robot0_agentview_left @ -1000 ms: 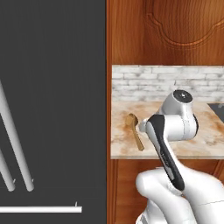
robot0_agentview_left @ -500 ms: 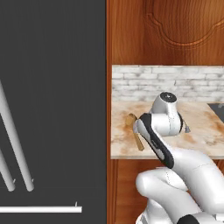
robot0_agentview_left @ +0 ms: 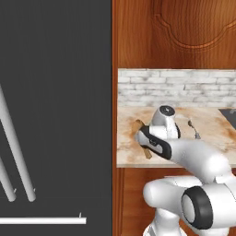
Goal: Organize the utensils by type. Pick up the wooden spoons from the counter and place them in the open cabinet. Then pick up the metallic utensils from the counter and place them in the open drawer.
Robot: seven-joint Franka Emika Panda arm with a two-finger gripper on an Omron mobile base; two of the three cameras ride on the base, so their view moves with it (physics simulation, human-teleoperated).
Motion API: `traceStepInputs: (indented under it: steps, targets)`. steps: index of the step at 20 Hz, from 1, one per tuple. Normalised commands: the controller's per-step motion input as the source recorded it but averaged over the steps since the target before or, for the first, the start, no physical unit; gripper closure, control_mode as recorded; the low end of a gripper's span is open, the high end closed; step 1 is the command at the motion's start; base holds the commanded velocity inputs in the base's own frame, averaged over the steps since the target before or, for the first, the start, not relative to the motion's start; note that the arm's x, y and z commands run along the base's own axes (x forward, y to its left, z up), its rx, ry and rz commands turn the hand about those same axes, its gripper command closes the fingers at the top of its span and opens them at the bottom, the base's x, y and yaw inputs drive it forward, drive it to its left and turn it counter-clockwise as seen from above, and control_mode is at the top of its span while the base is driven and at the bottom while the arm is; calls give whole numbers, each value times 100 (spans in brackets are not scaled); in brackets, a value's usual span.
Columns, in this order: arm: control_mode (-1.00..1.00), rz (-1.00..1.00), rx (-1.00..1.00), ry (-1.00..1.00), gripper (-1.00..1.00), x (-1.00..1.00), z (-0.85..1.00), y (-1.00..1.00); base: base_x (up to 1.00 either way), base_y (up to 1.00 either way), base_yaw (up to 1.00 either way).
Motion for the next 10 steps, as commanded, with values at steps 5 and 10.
traceStepInputs:
  steps: [5, 10]
  targets:
    - [-100, 0, 0, 11, -100, 63, -43, 4, 0, 0, 0]
    - [-100, 0, 0, 8, -100, 64, -31, 1, 0, 0, 0]
